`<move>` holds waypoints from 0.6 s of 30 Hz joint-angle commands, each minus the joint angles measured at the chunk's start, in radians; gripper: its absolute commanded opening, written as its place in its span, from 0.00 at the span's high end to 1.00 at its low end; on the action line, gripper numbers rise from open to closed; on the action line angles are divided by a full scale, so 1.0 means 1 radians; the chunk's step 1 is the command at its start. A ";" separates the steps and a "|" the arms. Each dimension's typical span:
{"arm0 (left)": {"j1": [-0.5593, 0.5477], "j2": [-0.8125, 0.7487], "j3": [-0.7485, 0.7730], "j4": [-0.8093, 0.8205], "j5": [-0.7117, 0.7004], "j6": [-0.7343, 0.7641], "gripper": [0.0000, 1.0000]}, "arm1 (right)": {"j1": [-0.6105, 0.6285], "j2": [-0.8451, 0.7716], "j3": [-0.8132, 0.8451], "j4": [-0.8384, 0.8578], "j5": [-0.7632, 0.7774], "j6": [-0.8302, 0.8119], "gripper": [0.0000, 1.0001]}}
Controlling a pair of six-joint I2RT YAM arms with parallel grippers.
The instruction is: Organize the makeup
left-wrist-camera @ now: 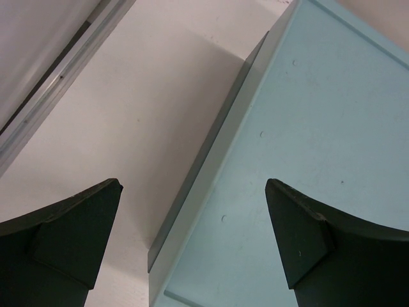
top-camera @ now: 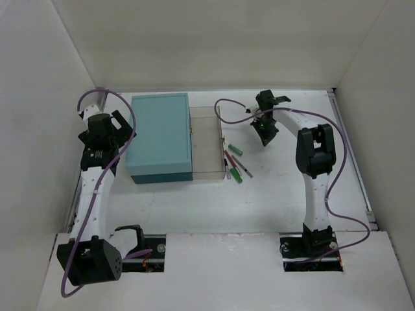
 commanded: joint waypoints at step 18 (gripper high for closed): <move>0.013 -0.005 -0.018 0.042 0.008 -0.002 0.00 | 0.122 -0.156 0.018 0.191 -0.092 0.171 0.76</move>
